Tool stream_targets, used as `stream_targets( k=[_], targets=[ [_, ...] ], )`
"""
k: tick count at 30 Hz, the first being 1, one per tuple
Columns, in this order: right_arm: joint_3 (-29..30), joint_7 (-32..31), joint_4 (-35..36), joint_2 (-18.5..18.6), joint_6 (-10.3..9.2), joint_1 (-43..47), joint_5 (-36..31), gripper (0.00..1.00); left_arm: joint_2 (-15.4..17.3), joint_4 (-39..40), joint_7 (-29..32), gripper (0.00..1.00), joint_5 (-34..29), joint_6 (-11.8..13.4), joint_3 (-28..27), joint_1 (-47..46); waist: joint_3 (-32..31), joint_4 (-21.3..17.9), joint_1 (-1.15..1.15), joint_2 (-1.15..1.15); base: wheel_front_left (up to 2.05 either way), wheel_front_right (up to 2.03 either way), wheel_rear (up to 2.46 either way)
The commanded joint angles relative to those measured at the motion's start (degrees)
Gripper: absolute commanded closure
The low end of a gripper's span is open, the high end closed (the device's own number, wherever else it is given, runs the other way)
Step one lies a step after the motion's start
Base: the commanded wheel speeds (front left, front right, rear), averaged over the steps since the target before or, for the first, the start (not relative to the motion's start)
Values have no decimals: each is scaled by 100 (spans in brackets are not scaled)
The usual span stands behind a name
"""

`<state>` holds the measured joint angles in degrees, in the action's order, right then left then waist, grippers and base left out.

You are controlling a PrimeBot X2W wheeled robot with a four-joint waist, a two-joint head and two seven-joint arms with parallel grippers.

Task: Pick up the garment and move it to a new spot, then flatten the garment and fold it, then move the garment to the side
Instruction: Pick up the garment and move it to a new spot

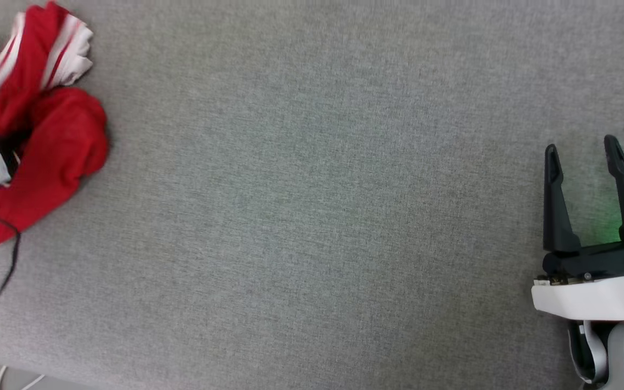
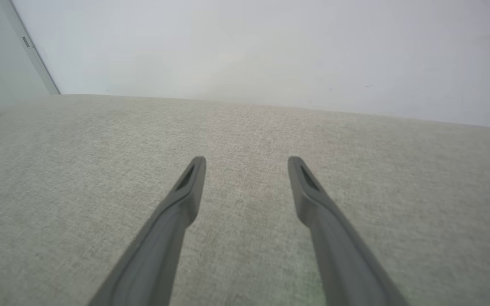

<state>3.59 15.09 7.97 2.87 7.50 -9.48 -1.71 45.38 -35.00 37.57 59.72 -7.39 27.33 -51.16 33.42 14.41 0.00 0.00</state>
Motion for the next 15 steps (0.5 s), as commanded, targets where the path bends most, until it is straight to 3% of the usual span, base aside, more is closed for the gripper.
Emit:
stream_targets(
  k=[1,10,15],
  targets=[
    [-5,12,-18,0,-2,10,73,0,106,126,-81,100,-22,-2,8,-153,-180,4,0,0,0,0,0],
    [-109,12,-174,-1,-2,127,457,0,552,1311,-479,100,-331,-2,532,-632,-828,-201,0,0,0,0,0],
    [-96,12,-213,-1,-2,222,599,0,484,2056,-438,100,-460,-2,960,-964,-1108,-451,0,0,0,0,0]
  ],
)
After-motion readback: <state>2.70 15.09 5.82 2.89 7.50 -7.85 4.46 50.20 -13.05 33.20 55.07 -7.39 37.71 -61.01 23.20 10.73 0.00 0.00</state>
